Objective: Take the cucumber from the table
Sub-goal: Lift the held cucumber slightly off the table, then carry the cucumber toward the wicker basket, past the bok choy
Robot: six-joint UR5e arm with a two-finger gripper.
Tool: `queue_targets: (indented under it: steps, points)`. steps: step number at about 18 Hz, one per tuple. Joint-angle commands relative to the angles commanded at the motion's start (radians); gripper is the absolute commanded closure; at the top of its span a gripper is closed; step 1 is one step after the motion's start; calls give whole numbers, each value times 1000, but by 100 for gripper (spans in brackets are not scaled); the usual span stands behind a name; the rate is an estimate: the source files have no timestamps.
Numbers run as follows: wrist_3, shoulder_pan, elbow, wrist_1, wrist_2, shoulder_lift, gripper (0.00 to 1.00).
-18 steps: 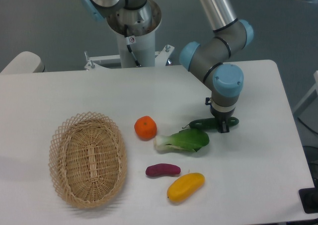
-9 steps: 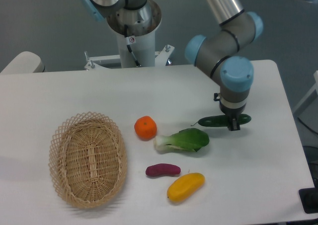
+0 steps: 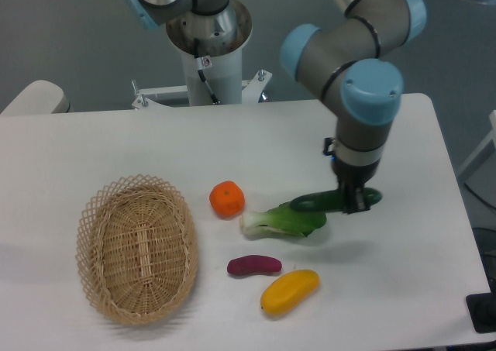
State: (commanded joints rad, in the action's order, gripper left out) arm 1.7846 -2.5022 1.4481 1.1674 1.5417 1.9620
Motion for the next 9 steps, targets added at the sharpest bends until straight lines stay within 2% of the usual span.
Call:
queue_targets:
  steps: [6,9]
  points:
    - [-253,112,-9,-8,-14,-5,69]
    - [-321,149,-9,-23,-21,-5,69]
